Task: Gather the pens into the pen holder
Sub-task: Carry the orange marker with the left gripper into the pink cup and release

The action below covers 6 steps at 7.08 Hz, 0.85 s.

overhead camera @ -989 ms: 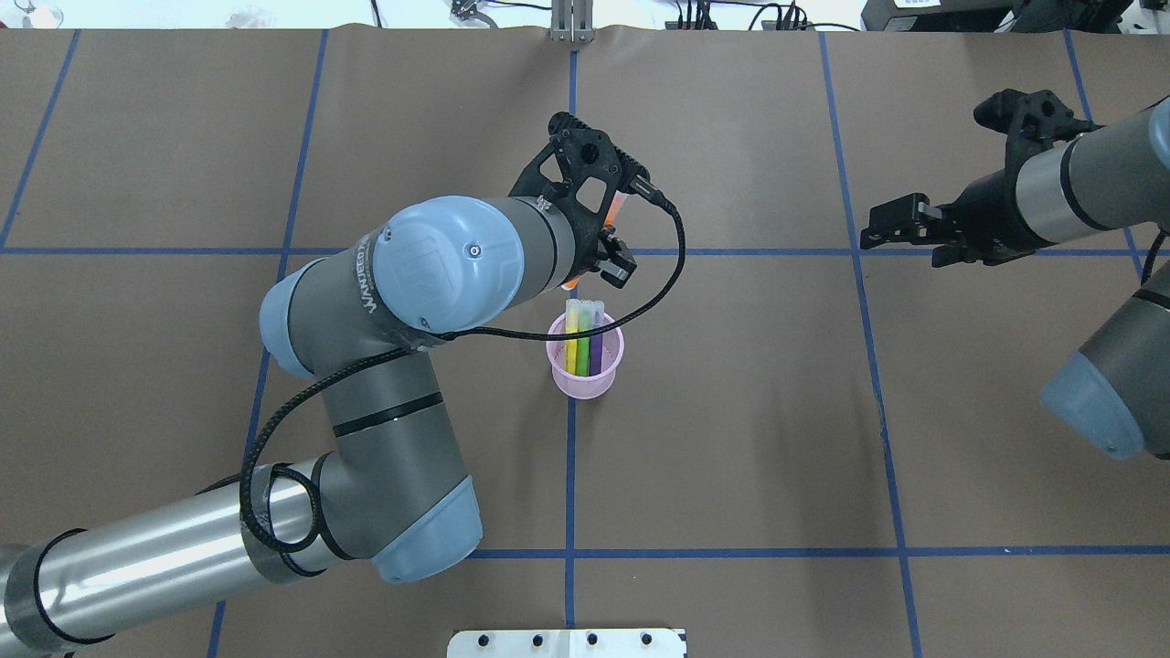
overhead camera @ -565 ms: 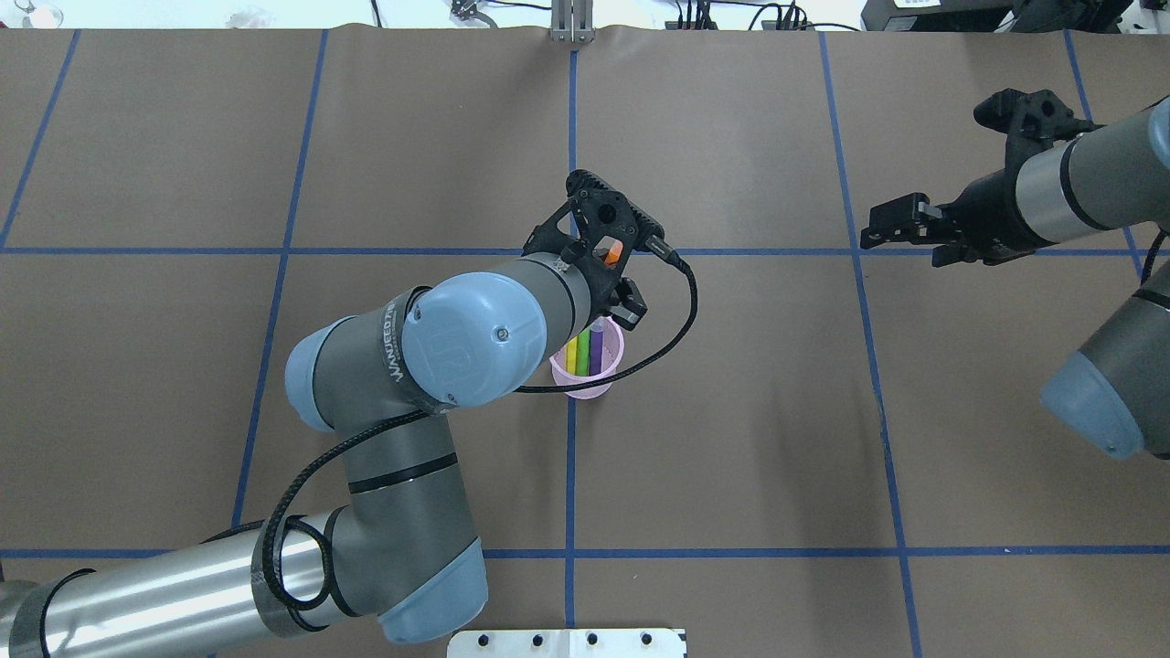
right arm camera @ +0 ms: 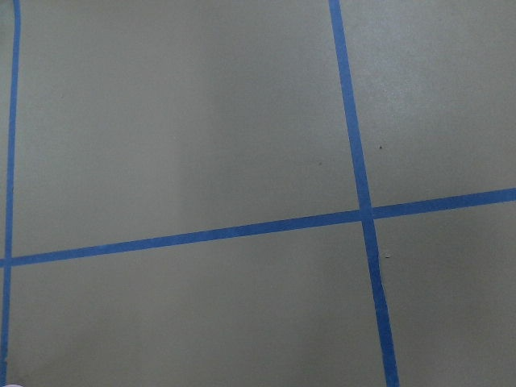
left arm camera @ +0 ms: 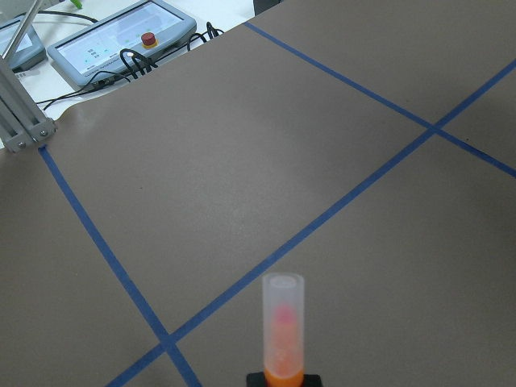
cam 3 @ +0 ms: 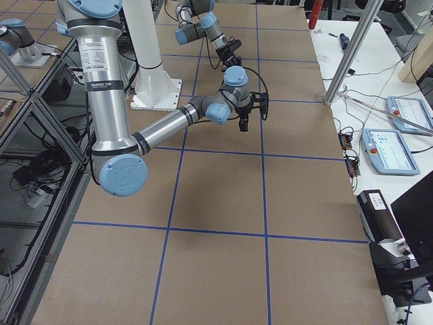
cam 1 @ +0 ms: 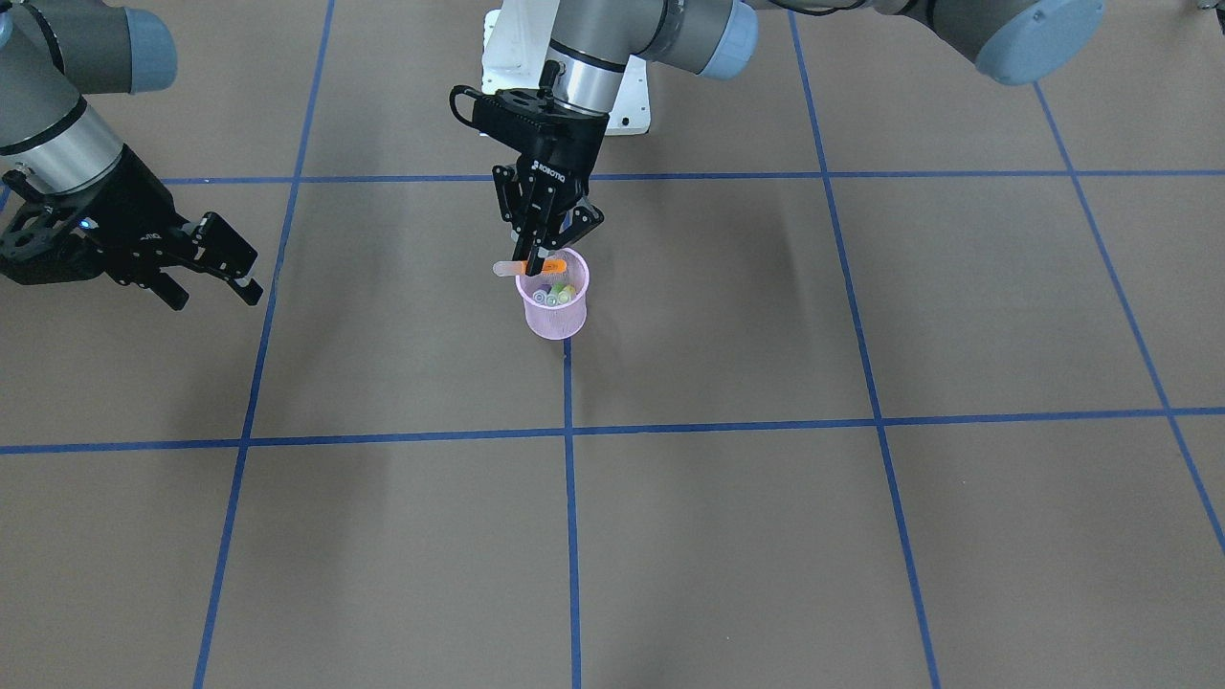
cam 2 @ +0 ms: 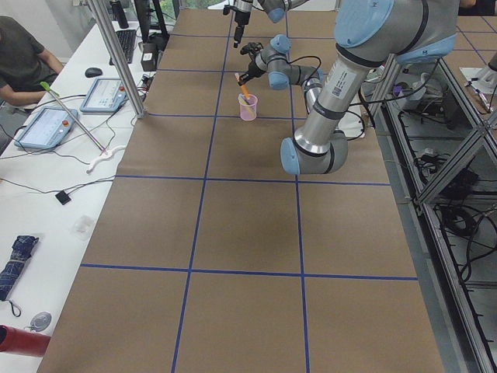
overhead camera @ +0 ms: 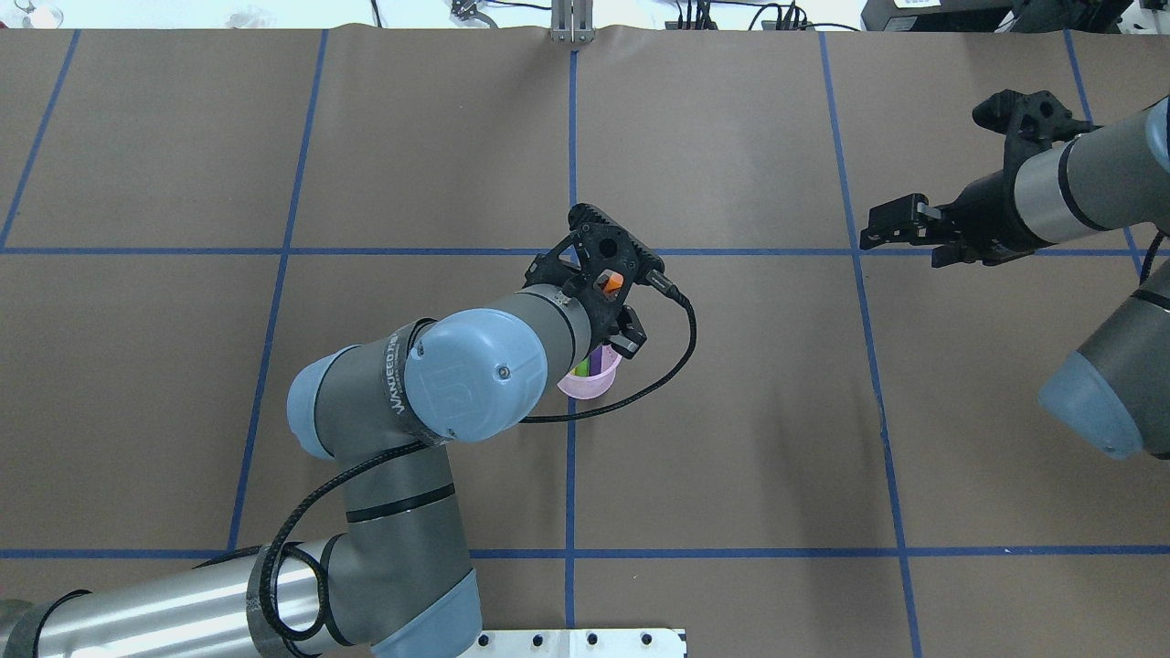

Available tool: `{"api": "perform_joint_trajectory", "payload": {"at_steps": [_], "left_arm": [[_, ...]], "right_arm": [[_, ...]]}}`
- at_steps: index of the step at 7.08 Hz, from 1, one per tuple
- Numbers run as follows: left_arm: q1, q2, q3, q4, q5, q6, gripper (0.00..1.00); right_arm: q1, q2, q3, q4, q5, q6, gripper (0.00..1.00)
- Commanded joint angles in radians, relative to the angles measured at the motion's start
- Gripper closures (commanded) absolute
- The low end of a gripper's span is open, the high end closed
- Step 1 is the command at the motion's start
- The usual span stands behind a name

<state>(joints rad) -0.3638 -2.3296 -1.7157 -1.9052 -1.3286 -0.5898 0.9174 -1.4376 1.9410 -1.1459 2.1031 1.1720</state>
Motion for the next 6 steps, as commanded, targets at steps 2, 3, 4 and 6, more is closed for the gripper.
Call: {"api": "perform_joint_trajectory", "payload": {"at_steps": [2,3,4,6], "left_arm": [[0.028,0.006,0.001,0.0,-0.001,-0.027,0.9],[0.031,0.019,0.001,0.0,-0.001,-0.027,0.69],[0.032,0.021,0.002,0.0,-0.001,-0.027,0.52],[0.032,0.027,0.001,0.0,-0.001,-0.028,0.12]], "right_arm": [[0.0,0.0,-0.002,0.0,0.0,0.0,0.0],[0.0,-0.001,-0.004,0.0,-0.006,0.0,0.0],[0.0,0.0,-0.002,0.0,-0.006,0.0,0.0],[0.0,0.0,-0.002,0.0,-0.009,0.0,0.0]]}}
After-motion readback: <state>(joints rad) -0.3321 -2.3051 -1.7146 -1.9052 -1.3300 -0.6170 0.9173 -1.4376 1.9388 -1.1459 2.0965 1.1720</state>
